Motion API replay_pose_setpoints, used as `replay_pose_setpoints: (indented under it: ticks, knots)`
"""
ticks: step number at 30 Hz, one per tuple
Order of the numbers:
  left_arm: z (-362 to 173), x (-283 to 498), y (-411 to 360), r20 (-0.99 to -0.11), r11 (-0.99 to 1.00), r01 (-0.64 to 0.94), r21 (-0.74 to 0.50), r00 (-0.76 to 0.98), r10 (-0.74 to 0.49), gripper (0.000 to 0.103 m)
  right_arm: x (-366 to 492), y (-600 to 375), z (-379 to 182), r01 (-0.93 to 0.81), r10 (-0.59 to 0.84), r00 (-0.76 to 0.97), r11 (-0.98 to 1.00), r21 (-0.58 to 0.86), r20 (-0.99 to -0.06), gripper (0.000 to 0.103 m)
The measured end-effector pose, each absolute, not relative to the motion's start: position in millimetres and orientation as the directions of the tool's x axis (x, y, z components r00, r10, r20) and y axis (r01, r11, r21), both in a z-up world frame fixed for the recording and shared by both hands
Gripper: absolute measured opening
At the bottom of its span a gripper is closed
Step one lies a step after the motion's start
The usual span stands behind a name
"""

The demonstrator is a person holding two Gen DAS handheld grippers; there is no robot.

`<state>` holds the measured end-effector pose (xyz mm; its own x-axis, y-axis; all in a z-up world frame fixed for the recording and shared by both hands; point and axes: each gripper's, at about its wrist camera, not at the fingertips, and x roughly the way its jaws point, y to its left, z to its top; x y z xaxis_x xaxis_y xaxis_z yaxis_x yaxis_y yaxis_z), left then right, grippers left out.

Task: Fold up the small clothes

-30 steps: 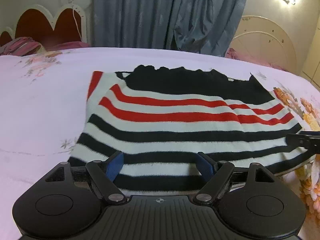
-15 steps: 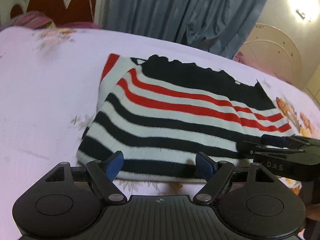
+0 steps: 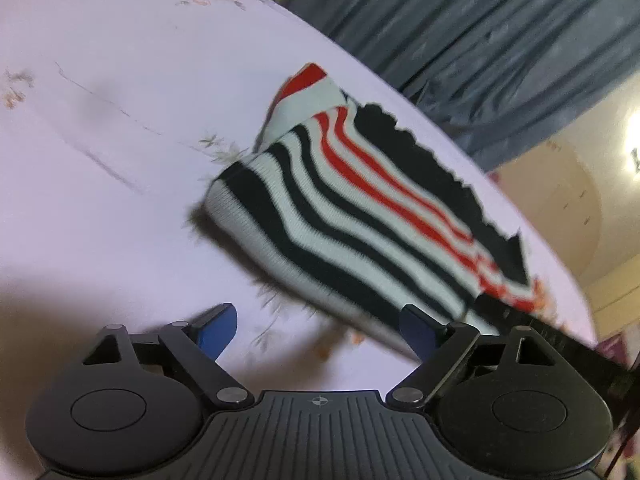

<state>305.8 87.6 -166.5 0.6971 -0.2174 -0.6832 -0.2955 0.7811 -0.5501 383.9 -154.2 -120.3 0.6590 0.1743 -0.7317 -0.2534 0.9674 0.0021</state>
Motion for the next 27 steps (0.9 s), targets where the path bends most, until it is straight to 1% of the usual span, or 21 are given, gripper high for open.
replay_pose_setpoints:
  ticks: [2, 5, 9, 10, 11, 12, 13, 14, 15, 16, 18, 22, 27]
  knots:
    - [-174, 314, 92, -0.64, 0.737, -0.285, -0.613, 0.725, -0.253, 0.087, 386, -157, -120, -0.245, 0.172, 0.664, 0.969, 0.006, -0.728, 0.062]
    - [-184, 328, 98, -0.573, 0.688, -0.27, -0.674, 0.779, -0.256, 0.087, 389, -159, -120, -0.239, 0.17, 0.669, 0.971, 0.008, -0.724, 0.063]
    - [-190, 346, 99, -0.521, 0.644, -0.266, -0.717, 0.818, -0.242, 0.086, 396, -161, -119, -0.226, 0.158, 0.682, 0.974, -0.001, -0.714, 0.063]
    - [-192, 350, 97, -0.512, 0.64, -0.263, -0.722, 0.826, -0.237, 0.084, 398, -162, -119, -0.219, 0.151, 0.687, 0.976, -0.004, -0.711, 0.063]
    - [-193, 352, 96, -0.508, 0.64, -0.265, -0.721, 0.83, -0.229, 0.08, 400, -162, -118, -0.211, 0.146, 0.692, 0.977, -0.005, -0.707, 0.063]
    - [-194, 355, 96, -0.508, 0.64, -0.271, -0.719, 0.833, -0.219, 0.069, 401, -163, -118, -0.201, 0.137, 0.696, 0.98, -0.008, -0.704, 0.063]
    - [-196, 356, 97, -0.507, 0.634, -0.277, -0.722, 0.836, -0.211, 0.052, 403, -162, -120, -0.193, 0.13, 0.698, 0.981, -0.01, -0.705, 0.063]
    - [-201, 359, 99, -0.515, 0.62, -0.297, -0.726, 0.832, -0.205, 0.043, 405, -161, -124, -0.191, 0.125, 0.692, 0.981, -0.013, -0.711, 0.063]
    - [-206, 360, 103, -0.516, 0.599, -0.315, -0.736, 0.834, -0.196, 0.031, 407, -159, -130, -0.195, 0.115, 0.679, 0.98, -0.027, -0.726, 0.066]
    - [-209, 360, 106, -0.511, 0.584, -0.317, -0.747, 0.836, -0.2, 0.029, 409, -156, -137, -0.198, 0.097, 0.663, 0.979, -0.049, -0.743, 0.066]
    - [-210, 362, 105, -0.507, 0.588, -0.309, -0.747, 0.837, -0.204, 0.028, 408, -156, -143, -0.187, 0.087, 0.674, 0.981, -0.055, -0.734, 0.07]
    - [-207, 364, 103, -0.504, 0.605, -0.303, -0.736, 0.842, -0.192, 0.018, 407, -151, -148, -0.188, 0.062, 0.687, 0.978, -0.095, -0.724, 0.071]
    - [-184, 371, 89, -0.491, 0.679, -0.265, -0.685, 0.856, -0.161, 0.015, 406, -154, -148, -0.188, 0.07, 0.688, 0.978, -0.085, -0.723, 0.072]
